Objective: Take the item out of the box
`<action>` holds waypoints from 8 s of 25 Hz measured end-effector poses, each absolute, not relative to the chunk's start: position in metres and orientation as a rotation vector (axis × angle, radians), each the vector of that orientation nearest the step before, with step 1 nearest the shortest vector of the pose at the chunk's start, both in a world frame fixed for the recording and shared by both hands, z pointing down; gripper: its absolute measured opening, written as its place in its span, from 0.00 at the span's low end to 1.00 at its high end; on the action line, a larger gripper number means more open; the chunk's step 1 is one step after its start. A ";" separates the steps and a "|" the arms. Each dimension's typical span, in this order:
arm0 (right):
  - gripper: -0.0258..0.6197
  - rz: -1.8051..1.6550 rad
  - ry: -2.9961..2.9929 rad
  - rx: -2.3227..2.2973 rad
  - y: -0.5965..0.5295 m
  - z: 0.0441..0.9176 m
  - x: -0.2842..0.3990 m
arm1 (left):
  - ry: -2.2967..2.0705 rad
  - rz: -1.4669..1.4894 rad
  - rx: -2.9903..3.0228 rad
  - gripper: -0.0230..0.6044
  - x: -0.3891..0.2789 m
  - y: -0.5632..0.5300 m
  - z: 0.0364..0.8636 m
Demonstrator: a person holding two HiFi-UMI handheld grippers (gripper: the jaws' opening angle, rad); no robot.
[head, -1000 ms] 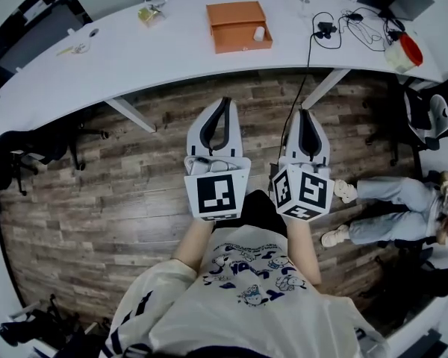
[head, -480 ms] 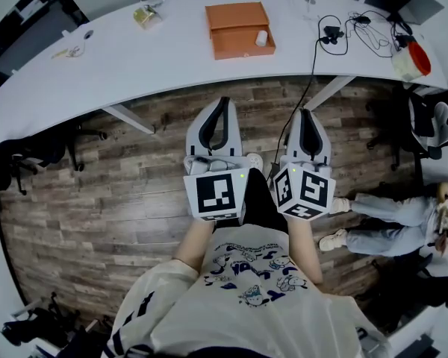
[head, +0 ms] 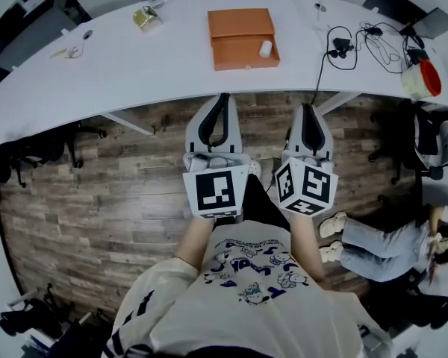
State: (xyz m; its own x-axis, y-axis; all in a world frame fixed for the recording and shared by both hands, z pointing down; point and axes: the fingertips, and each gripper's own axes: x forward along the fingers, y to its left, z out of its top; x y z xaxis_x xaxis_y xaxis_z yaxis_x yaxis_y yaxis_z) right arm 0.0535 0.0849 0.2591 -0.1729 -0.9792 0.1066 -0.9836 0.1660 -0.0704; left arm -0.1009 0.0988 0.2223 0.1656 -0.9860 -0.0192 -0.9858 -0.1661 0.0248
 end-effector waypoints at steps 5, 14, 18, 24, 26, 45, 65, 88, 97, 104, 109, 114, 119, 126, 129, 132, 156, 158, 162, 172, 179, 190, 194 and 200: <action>0.12 0.200 -2.397 1.969 0.043 0.256 0.064 | -2.053 -0.005 2.363 0.07 -0.092 0.059 0.224; 0.12 0.215 -2.438 1.918 -0.034 0.254 0.082 | -2.098 0.036 2.298 0.07 -0.078 -0.013 0.226; 0.12 0.221 -2.450 1.901 -0.065 0.258 0.091 | -2.123 0.051 2.263 0.07 -0.074 -0.042 0.230; 0.12 0.239 -2.461 1.889 -0.110 0.266 0.102 | -2.140 0.085 2.233 0.07 -0.065 -0.082 0.241; 0.11 0.249 -2.464 1.883 -0.121 0.270 0.105 | -2.144 0.100 2.222 0.07 -0.063 -0.092 0.245; 0.12 0.319 -2.425 1.853 -0.181 0.298 0.102 | -2.067 0.222 2.118 0.07 -0.070 -0.146 0.292; 0.12 0.433 -2.291 1.891 -0.249 0.345 0.114 | -1.871 0.380 2.130 0.07 -0.049 -0.224 0.352; 0.12 0.540 -2.139 1.905 -0.288 0.397 0.126 | -1.675 0.531 2.056 0.07 -0.030 -0.264 0.425; 0.12 0.566 -2.097 1.907 -0.294 0.409 0.131 | -1.597 0.583 2.028 0.07 -0.020 -0.272 0.447; 0.11 0.590 -2.072 1.909 -0.298 0.419 0.133 | -1.512 0.627 2.024 0.07 -0.010 -0.274 0.465; 0.12 0.616 -2.049 1.912 -0.302 0.428 0.133 | -1.480 0.657 2.019 0.07 -0.008 -0.276 0.474; 0.12 0.631 -2.029 1.910 -0.303 0.435 0.134 | -1.451 0.680 2.015 0.07 -0.006 -0.277 0.480; 0.12 0.647 -2.007 1.917 -0.304 0.443 0.137 | -1.420 0.698 2.004 0.16 -0.002 -0.279 0.488; 0.12 0.667 -1.981 1.925 -0.304 0.448 0.141 | -1.370 0.743 1.998 0.22 0.004 -0.277 0.497; 0.12 0.675 -1.973 1.926 -0.304 0.451 0.141 | -1.346 0.762 1.997 0.25 0.006 -0.277 0.502; 0.12 0.681 -1.966 1.923 -0.304 0.454 0.141 | -1.319 0.785 1.996 0.28 0.008 -0.276 0.506; 0.12 0.733 -1.911 1.922 -0.313 0.471 0.149 | -1.142 0.947 1.943 0.36 0.023 -0.274 0.542; 0.12 0.736 -1.907 1.922 -0.315 0.472 0.150 | -1.130 0.958 1.935 0.36 0.023 -0.274 0.545; 0.12 0.743 -1.903 1.922 -0.317 0.475 0.149 | -1.112 0.964 1.921 0.36 0.023 -0.274 0.549; 0.12 0.762 -1.888 1.920 -0.321 0.482 0.149 | -1.088 0.973 1.907 0.36 0.023 -0.277 0.554; 0.12 0.774 -1.874 1.922 -0.322 0.486 0.150 | -1.059 0.973 1.895 0.36 0.026 -0.276 0.558; 0.12 0.790 -1.852 1.931 -0.324 0.492 0.153 | -1.016 0.973 1.856 0.36 0.027 -0.274 0.565; 0.12 0.796 -1.847 1.930 -0.324 0.494 0.153 | -0.999 0.993 1.849 0.36 0.028 -0.271 0.570; 0.12 0.798 -1.841 1.940 -0.325 0.494 0.155 | -0.995 1.016 1.856 0.33 0.029 -0.270 0.572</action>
State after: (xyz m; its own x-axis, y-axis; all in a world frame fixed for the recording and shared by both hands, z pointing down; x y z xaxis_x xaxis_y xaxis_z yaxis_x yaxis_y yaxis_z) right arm 0.1554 -0.3248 0.4942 -0.0027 -0.7909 0.6119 -0.9873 -0.0951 -0.1272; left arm 0.0288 -0.2699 0.5715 0.3735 -0.2597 0.8905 -0.8851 -0.3872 0.2583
